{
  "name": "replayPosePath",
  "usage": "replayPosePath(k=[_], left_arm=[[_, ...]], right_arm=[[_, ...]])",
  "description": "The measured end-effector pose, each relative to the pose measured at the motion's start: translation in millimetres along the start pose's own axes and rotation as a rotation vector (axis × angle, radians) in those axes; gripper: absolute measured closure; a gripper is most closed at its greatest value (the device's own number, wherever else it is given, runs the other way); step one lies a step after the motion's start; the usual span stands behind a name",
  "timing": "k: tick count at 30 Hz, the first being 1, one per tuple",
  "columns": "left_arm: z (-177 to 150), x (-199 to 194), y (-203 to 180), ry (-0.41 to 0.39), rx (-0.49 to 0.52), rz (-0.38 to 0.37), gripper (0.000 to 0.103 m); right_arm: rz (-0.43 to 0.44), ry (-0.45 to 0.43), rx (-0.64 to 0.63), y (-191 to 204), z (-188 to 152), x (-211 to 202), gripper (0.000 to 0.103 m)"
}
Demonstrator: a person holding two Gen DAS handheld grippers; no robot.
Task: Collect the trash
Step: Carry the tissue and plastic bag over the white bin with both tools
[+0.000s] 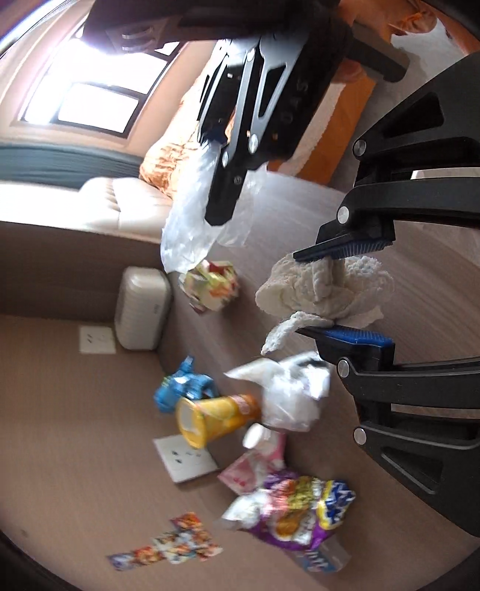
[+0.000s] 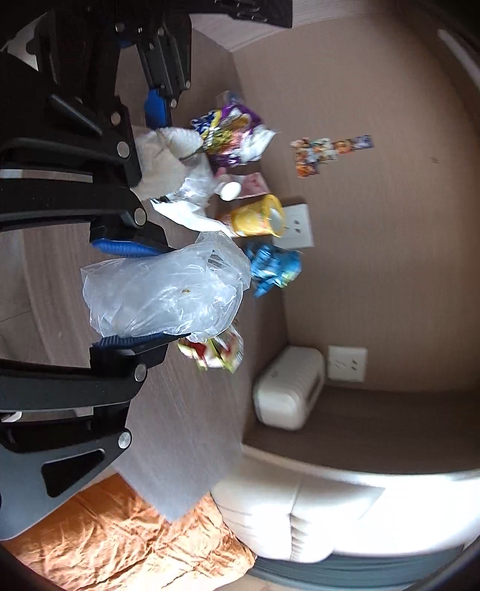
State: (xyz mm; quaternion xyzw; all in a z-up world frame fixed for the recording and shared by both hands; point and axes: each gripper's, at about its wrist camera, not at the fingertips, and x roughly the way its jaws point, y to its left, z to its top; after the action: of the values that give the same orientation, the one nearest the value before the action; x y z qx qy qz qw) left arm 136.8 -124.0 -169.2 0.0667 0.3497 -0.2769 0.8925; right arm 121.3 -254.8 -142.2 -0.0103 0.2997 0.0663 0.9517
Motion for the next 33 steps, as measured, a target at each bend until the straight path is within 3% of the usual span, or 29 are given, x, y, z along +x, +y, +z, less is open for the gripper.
replayPosePath(k=[7,18,25,33], left_arm=[[22,-13,-74,-0.068,0.108,-0.101,0.071],[12,18,-198,-0.022,0.263,-0.315,0.071],[-14,55,-253,0.042,0.334,-0.408,0.071],[-62,126,-298,0.138,0.417,-0.482,0.071]], right_arm=[[-0.127,-0.063,0.059,-48,-6,-80,0.068],[-0.297,-0.030,0.197,-119,-73,-155,0.067],[-0.356,0.022,0.285,-159,-120,-168,0.067],[-0.380,0.116,0.388,-211,-187,-145,0.067]])
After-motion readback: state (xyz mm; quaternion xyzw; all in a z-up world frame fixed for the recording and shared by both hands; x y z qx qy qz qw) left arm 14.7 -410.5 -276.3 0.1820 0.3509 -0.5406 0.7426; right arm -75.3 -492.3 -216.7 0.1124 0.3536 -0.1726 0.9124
